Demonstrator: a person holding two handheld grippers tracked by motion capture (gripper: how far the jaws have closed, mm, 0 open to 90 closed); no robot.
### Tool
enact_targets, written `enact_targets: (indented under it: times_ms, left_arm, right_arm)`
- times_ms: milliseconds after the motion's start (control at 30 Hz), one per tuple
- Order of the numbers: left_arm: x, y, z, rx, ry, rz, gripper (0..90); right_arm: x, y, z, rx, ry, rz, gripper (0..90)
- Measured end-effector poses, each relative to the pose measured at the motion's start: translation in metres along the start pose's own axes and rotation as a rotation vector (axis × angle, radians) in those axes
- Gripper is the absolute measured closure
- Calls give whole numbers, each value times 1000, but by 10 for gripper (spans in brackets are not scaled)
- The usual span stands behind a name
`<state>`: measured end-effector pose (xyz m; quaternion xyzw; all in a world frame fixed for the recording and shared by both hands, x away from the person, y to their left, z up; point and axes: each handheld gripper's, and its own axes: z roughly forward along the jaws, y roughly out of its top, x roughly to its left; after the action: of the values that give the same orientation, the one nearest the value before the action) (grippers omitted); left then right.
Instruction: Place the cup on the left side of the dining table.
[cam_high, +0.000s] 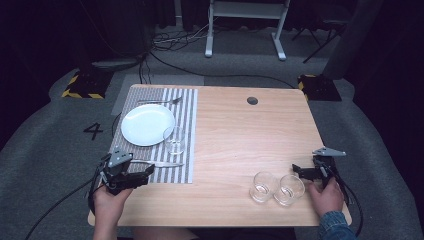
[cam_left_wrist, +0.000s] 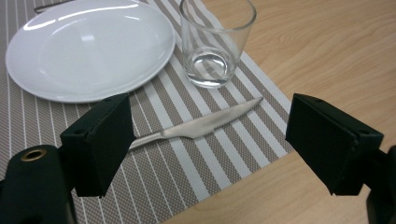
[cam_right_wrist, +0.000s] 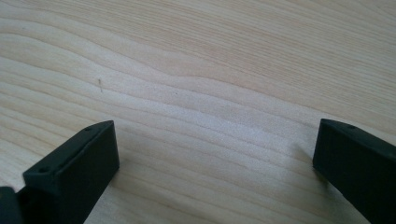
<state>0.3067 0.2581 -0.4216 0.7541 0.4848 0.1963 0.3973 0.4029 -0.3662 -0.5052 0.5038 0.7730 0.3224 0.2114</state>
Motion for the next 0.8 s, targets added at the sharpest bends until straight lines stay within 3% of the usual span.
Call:
enact_targets:
  times_ms: [400,700,800]
  left_arm:
    - [10,-30,-22,25,46,-49,156]
    - [21,-51,-25,69,86,-85,156]
    - [24,-57,-23,64,106,-94,157]
  right_arm:
    - [0,0,0,0,0,0,6]
    - [0,0,0,0,0,0,6]
    - [0,0,0,0,0,0,6]
